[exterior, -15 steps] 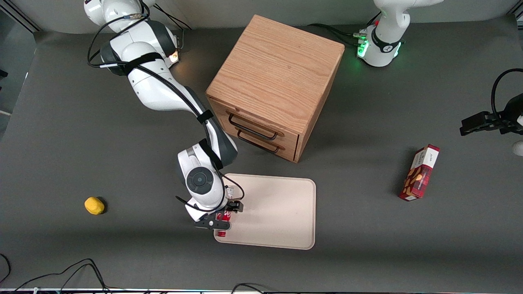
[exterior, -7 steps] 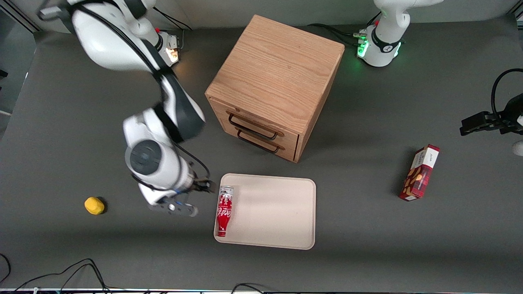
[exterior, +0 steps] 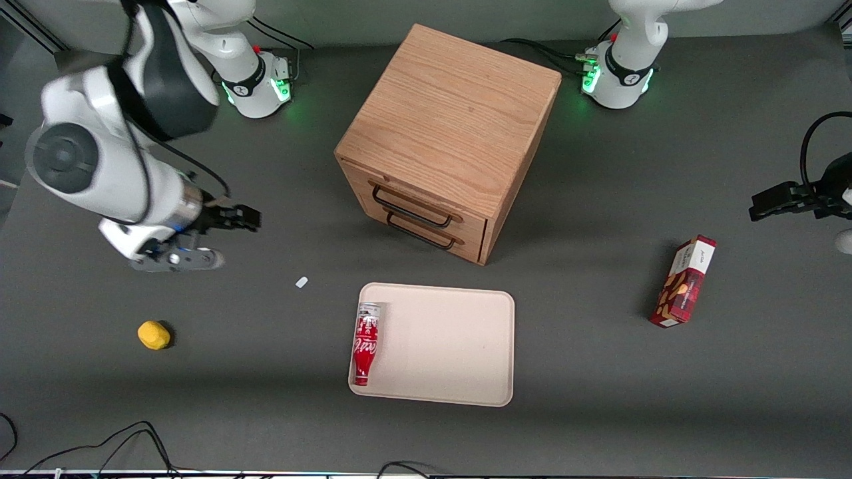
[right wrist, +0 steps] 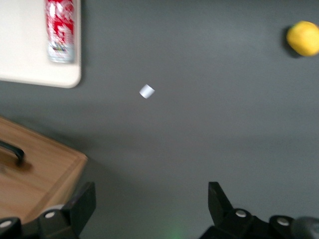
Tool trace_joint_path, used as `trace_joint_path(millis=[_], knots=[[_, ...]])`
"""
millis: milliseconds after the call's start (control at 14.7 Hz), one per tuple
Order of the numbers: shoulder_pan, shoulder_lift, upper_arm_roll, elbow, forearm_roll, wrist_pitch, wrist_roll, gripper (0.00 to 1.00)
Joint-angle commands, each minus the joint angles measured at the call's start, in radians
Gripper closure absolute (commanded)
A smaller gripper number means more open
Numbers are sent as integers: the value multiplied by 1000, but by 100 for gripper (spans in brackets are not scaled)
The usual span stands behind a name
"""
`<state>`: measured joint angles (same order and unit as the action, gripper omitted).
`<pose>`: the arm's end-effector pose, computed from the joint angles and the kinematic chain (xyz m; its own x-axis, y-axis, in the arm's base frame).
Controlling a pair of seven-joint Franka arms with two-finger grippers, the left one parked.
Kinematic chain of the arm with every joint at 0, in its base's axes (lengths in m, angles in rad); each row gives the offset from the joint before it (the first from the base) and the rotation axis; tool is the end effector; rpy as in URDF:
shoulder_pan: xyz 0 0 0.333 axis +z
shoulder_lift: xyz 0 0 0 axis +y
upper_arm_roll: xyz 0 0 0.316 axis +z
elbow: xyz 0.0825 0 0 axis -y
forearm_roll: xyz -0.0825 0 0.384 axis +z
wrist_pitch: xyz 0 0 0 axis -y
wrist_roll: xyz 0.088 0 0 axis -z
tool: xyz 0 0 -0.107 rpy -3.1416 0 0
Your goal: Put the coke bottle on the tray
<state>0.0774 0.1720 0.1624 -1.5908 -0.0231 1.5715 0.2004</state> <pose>0.5788 0.1323 0.5174 0.9820 0.0381 -0.1851 0.0449 -0.9985 0.0325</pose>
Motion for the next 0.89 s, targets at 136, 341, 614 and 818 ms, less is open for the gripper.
trace_joint_path(millis=[136, 341, 614, 818], knots=[[-160, -118, 19, -46, 26, -71, -166, 0], [-183, -137, 10, -44, 46, -90, -182, 0], [-82, -170, -127, -20, 45, -113, -176, 0], [-85, -172, -130, -8, 45, -114, -170, 0]])
